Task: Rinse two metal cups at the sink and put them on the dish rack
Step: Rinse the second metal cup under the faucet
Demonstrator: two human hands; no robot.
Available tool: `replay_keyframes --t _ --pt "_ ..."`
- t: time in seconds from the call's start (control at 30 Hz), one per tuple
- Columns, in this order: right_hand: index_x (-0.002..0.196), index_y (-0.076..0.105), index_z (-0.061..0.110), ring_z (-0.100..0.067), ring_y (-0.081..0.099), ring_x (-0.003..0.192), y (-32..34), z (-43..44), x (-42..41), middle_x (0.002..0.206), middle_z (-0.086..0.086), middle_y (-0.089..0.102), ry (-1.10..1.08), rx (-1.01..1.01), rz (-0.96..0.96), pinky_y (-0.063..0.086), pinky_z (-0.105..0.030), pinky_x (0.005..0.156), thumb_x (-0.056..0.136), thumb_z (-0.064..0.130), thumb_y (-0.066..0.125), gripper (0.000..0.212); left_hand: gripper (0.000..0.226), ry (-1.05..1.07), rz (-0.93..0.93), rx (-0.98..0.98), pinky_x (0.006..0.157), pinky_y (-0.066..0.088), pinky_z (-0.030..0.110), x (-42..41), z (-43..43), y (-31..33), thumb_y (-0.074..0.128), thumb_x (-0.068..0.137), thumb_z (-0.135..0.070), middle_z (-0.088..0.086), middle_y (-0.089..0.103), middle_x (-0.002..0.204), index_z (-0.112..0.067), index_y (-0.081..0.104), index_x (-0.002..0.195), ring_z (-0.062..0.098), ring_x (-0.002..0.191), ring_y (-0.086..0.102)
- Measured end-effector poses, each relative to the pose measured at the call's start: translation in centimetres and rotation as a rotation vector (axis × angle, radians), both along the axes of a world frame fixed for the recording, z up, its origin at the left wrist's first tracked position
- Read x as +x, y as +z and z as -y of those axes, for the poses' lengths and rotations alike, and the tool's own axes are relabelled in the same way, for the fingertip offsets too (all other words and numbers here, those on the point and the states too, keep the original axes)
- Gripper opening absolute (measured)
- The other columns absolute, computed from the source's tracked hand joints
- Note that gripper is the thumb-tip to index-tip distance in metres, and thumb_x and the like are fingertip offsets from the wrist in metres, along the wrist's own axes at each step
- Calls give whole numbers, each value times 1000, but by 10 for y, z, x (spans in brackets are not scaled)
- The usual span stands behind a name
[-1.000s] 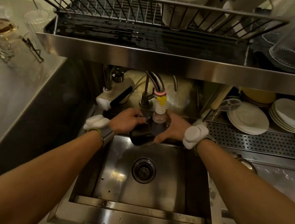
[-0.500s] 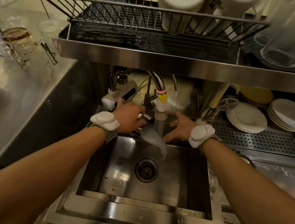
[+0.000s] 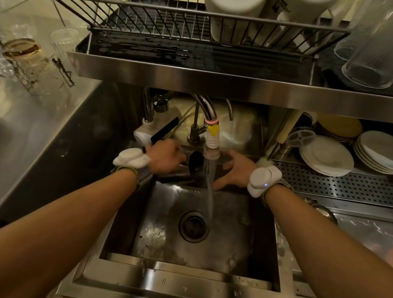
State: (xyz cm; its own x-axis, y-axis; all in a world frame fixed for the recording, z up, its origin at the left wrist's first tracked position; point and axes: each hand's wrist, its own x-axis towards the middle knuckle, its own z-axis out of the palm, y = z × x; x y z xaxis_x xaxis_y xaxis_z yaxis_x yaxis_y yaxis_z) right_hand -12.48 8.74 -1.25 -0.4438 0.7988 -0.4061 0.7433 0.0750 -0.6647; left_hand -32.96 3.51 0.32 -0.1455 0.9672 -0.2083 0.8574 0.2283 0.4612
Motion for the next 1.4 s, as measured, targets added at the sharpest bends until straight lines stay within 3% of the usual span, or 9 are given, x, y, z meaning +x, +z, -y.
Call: replay_keyframes --t 0.17,0.4,0.5,0.63,0.7,0.8,1.0,1.23,1.4 --pt "143 33 10 -25 48 129 -3 -7 -4 140 -8 49 4 11 -11 42 -31 102 59 25 90 103 26 142 458 -111 60 40 28 5 -3 -10 55 93 -20 3 55 64 -12 59 69 16 63 51" --pt "137 40 15 -16 50 120 -3 -21 -15 134 -1 52 -11 75 -155 38 -22 96 56 22 92 96 26 158 717 -134 72 40 32 7 -20 -16 51 94 -14 4 58 70 -15 59 69 20 74 53" --pt "131 43 12 -21 55 114 2 -27 -21 127 -3 56 21 154 -50 46 -30 94 53 31 92 93 24 140 758 -170 65 40 27 3 -21 -16 50 94 -11 5 58 72 -15 58 72 15 70 53" --pt "125 48 14 -20 59 103 11 -29 -24 118 -2 60 67 194 26 52 -33 87 51 37 90 88 24 106 843 -200 73 46 28 -3 -18 -8 52 94 -13 5 58 72 -13 61 72 16 71 58" --pt "121 54 17 -20 61 100 17 -29 -25 115 0 63 54 210 5 51 -31 85 51 38 88 80 24 148 816 -148 70 49 21 -6 -19 -1 51 95 -23 2 61 75 -15 63 76 12 70 62" --pt "111 60 21 -20 64 96 24 -25 -36 107 2 67 49 217 -14 55 -37 86 45 44 86 74 35 205 630 -61 79 43 30 -15 -24 0 42 98 -39 3 59 79 -16 62 80 15 79 56" --pt "121 58 18 -20 63 96 33 -29 -25 112 2 63 23 177 19 57 -33 77 54 33 89 75 37 191 584 -33 54 35 20 -23 -21 -5 37 99 -40 -3 57 70 -13 64 96 11 69 54" --pt "119 59 19 -19 64 96 33 -22 -21 111 2 65 58 144 31 56 -30 76 55 28 89 72 37 162 534 -12 66 42 26 -30 -20 -4 42 98 -41 1 61 75 -15 65 85 17 79 58" --pt "123 55 18 -21 61 104 30 -21 -28 118 1 63 30 183 4 54 -36 88 51 34 91 82 39 148 497 -29 78 46 33 -36 -17 -12 43 97 -41 7 64 81 -11 66 87 22 82 61"
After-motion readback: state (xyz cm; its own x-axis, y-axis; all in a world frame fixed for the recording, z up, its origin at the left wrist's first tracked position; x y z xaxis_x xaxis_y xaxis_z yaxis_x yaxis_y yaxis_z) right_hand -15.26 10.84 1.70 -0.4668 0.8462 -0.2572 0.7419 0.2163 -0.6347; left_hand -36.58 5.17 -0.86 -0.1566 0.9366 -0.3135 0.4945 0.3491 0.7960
